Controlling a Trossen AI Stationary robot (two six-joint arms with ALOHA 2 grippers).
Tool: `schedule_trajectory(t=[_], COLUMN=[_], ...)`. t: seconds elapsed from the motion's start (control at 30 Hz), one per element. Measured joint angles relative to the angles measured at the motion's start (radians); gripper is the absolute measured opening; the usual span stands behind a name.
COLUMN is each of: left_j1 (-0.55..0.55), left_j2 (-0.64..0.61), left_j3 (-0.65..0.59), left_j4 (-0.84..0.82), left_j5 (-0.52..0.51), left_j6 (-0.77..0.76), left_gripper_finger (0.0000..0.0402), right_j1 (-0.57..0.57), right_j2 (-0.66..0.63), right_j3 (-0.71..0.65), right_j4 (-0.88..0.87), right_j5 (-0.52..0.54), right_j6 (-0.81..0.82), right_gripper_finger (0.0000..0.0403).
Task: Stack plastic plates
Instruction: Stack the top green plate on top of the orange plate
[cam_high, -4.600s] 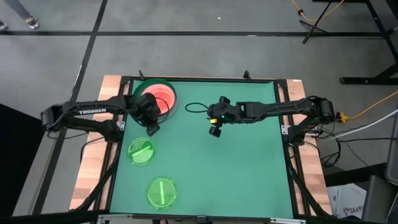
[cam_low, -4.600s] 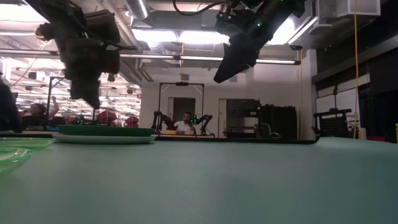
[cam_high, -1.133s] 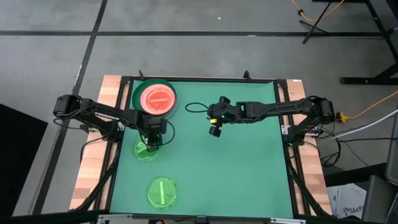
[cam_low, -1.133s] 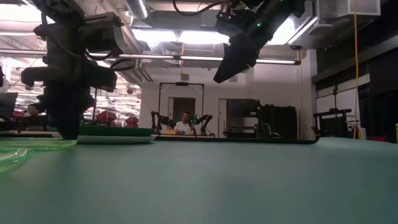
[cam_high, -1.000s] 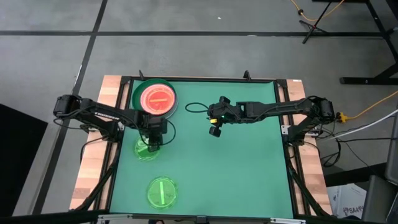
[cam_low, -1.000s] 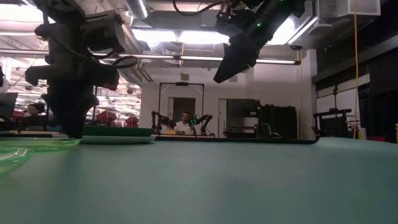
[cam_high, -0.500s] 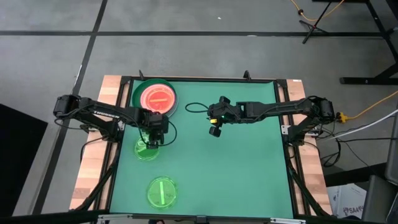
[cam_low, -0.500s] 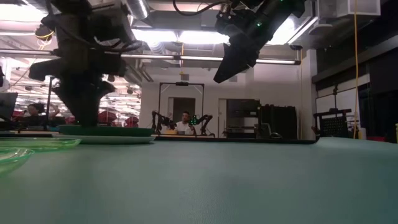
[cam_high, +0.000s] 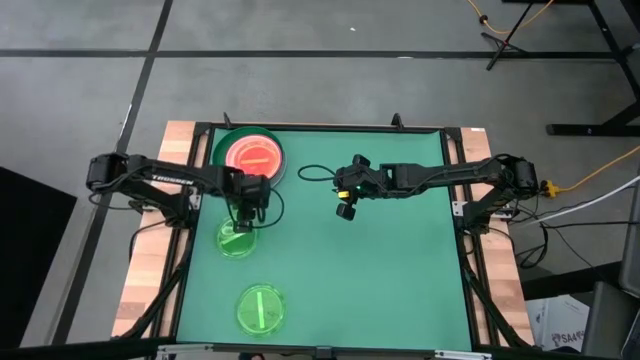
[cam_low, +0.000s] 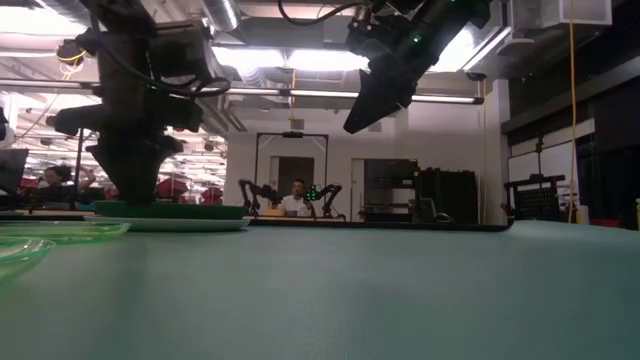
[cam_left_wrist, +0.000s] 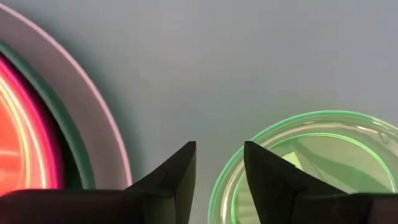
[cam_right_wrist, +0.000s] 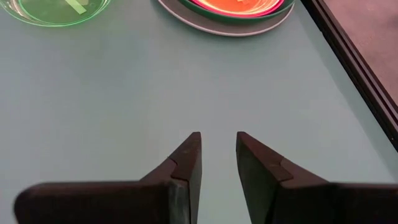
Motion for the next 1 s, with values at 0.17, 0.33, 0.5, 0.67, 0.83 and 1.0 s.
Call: schedule_trajectory(t=[0.17, 0.33, 0.5, 0.67, 0.83, 1.0], left_j1=[0.044, 0.07, 0.087, 0.098, 0.108, 0.115], left_j2=[0.0, 0.0, 0.0, 0.018, 0.071, 0.131], left_j3=[0.0, -0.001, -0.028, -0.047, -0.047, -0.046], left_j4=[0.0, -0.007, 0.001, 0.024, 0.021, 0.021], left_j5=[0.092, 0.126, 0.175, 0.172, 0.166, 0.167], left_j6=[0.09, 0.152, 0.201, 0.23, 0.267, 0.271], left_gripper_finger=[0.0128, 0.0128, 0.0128, 0.0128, 0.0128, 0.0128], right_j1=[0.0, 0.0, 0.0, -0.001, -0.001, -0.001], right_j2=[0.0, 0.0, 0.0, 0.0, 0.0, 0.0], right_j3=[0.0, 0.0, 0.0, 0.0, 0.0, 0.0], right_j4=[0.0, 0.0, 0.0, 0.0, 0.0, 0.0], right_j5=[0.0, 0.0, 0.0, 0.0, 0.0, 0.0], right_j6=[0.0, 0.0, 0.0, 0.0, 0.0, 0.0], right_gripper_finger=[0.0088, 0.0088, 0.0088, 0.0088, 0.0088, 0.0088])
